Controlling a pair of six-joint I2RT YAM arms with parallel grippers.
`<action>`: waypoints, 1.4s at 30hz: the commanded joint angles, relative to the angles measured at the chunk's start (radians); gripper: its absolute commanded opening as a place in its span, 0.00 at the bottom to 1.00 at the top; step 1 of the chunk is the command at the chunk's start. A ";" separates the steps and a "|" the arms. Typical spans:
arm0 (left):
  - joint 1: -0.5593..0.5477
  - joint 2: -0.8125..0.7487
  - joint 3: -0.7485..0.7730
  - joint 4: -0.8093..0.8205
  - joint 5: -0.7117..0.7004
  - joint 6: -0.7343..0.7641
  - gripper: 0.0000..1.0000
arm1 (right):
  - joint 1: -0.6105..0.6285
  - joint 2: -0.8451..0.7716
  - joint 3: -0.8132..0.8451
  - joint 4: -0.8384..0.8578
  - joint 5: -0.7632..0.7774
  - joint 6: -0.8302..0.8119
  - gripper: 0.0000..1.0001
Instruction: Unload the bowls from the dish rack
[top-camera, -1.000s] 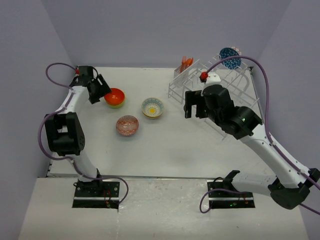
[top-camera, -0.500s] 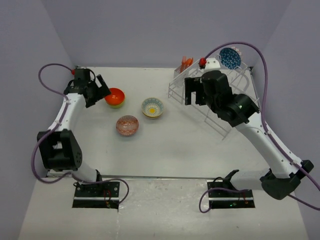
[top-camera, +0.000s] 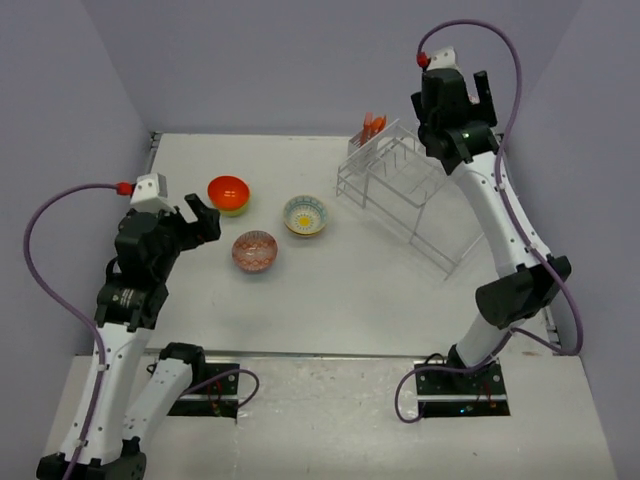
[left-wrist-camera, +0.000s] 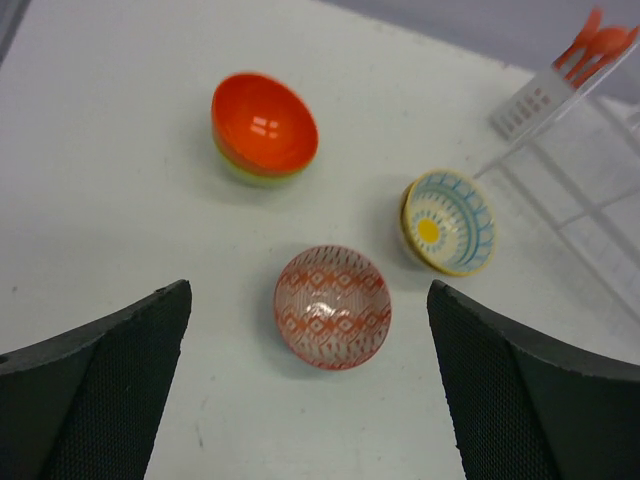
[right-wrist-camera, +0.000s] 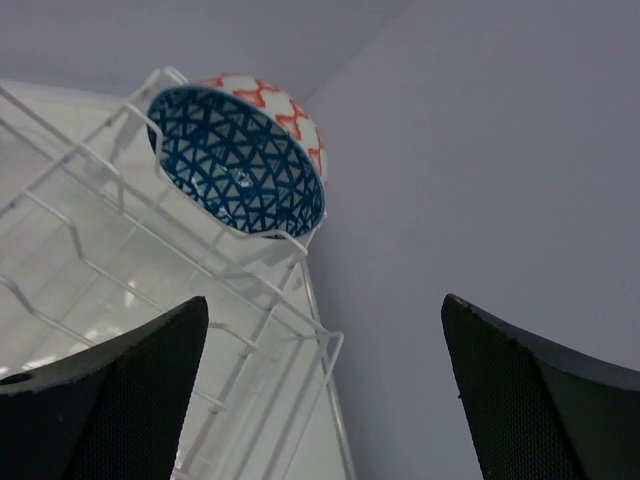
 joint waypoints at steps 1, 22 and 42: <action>-0.020 0.029 -0.099 -0.016 -0.030 0.051 1.00 | -0.016 -0.020 -0.118 0.297 0.095 -0.385 0.99; -0.093 0.038 -0.144 0.016 0.022 0.052 1.00 | -0.109 0.064 -0.267 0.627 -0.006 -0.560 0.80; -0.110 0.034 -0.144 0.018 0.025 0.054 1.00 | -0.198 0.098 -0.338 0.766 -0.032 -0.416 0.68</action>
